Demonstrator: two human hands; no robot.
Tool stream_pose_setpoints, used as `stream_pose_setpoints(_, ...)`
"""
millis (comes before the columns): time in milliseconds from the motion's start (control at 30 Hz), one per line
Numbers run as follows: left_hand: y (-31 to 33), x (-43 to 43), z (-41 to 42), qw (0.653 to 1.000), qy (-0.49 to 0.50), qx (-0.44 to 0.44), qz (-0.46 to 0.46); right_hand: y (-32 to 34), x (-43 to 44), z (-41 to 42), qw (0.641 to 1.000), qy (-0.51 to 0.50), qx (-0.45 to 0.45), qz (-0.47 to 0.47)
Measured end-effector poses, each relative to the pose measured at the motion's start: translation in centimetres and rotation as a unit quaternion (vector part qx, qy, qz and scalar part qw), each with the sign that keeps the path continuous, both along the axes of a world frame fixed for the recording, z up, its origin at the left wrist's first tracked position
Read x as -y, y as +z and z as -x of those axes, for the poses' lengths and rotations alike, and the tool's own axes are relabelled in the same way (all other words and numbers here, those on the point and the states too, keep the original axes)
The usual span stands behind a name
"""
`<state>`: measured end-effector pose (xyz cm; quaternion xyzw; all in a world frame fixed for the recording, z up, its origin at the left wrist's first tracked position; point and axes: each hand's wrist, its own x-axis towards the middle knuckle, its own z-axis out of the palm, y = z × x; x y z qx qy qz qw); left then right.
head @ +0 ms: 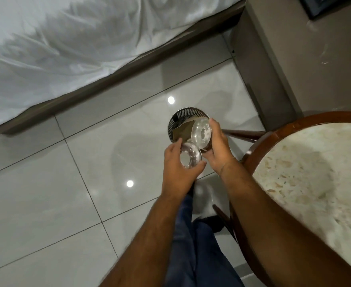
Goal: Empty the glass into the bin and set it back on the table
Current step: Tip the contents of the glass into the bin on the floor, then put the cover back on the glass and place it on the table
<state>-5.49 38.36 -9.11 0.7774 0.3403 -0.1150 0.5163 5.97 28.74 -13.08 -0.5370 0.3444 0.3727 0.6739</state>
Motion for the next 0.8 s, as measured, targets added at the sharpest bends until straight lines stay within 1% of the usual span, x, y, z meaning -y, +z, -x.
stream_pose_setpoints(33, 0.6, 0.1, -0.9, 1.000, -0.006, 0.012, -0.005, 0.5, 0.8, 0.1, 0.999, -0.022, -0.012, -0.042)
stream_pose_setpoints(100, 2.0, 0.5, -2.7, 0.999, -0.018, 0.037, -0.006, 1.6, 2.6, 0.2, 0.996, -0.045, -0.021, -0.074)
stream_pose_setpoints(200, 3.3, 1.7, -4.7, 0.996, -0.048, 0.070, 0.009, 2.7, 5.4, 0.9, 0.990, -0.098, -0.037, -0.093)
stream_pose_setpoints(300, 4.1, 3.5, -6.0, 0.991, -0.103, 0.078, 0.020, 3.6, 8.5, 1.8, 0.981, -0.164, -0.033, -0.100)
stream_pose_setpoints(467, 5.5, 8.2, -6.3, 0.973, -0.210, 0.091, 0.042, 5.6, 13.2, 4.2, 0.972, -0.201, -0.017, -0.124)
stream_pose_setpoints(533, 6.1, 10.4, -6.3, 0.960, -0.260, 0.093, 0.052, 6.5, 14.7, 5.4, 0.965, -0.225, -0.019, -0.130)
stream_pose_setpoints(633, 6.9, 13.7, -6.2, 0.934, -0.343, 0.089, 0.044, 7.5, 17.3, 7.1, 0.948, -0.283, -0.021, -0.146)
stream_pose_setpoints(800, 7.2, 18.6, -6.0, 0.879, -0.468, 0.089, 0.018, 8.1, 21.8, 9.9, 0.920, -0.366, -0.036, -0.135)
